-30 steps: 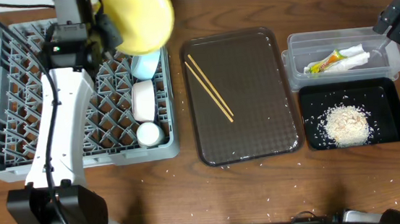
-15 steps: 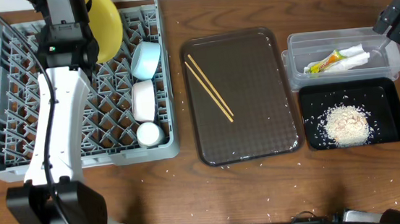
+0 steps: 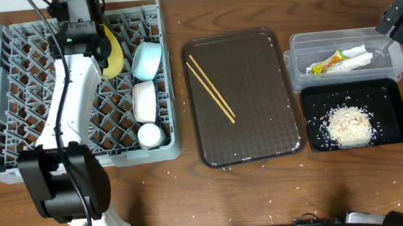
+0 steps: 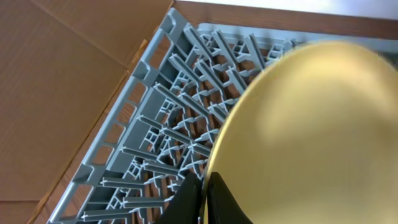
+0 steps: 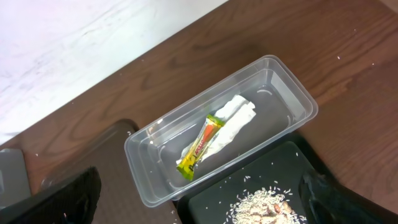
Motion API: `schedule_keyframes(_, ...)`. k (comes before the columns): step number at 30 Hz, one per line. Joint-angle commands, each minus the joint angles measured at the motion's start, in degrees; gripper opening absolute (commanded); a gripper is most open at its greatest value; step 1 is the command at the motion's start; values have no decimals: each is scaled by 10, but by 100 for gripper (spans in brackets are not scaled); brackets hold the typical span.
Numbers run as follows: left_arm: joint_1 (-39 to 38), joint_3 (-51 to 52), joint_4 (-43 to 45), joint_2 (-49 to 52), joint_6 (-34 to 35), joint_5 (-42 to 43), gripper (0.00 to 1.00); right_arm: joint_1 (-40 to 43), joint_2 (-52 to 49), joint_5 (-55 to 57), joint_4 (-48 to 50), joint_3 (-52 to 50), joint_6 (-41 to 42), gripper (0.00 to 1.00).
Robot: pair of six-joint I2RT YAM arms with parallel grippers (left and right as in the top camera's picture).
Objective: Sort waste into correct bins and load items into the dishwasher
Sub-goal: 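Stand the yellow plate upright in the rack and release it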
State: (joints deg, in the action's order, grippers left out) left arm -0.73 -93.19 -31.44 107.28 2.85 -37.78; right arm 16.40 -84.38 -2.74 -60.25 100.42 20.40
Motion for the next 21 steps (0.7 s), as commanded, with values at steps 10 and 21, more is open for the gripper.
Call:
schedule_keyframes(10,-42,3,3,6,-7,-15,45,1,0,8,0,3,4,99)
schedule_keyframes(21,-54,-22,7,-10,-7,-4,71,1,0,8,0,3,3,99)
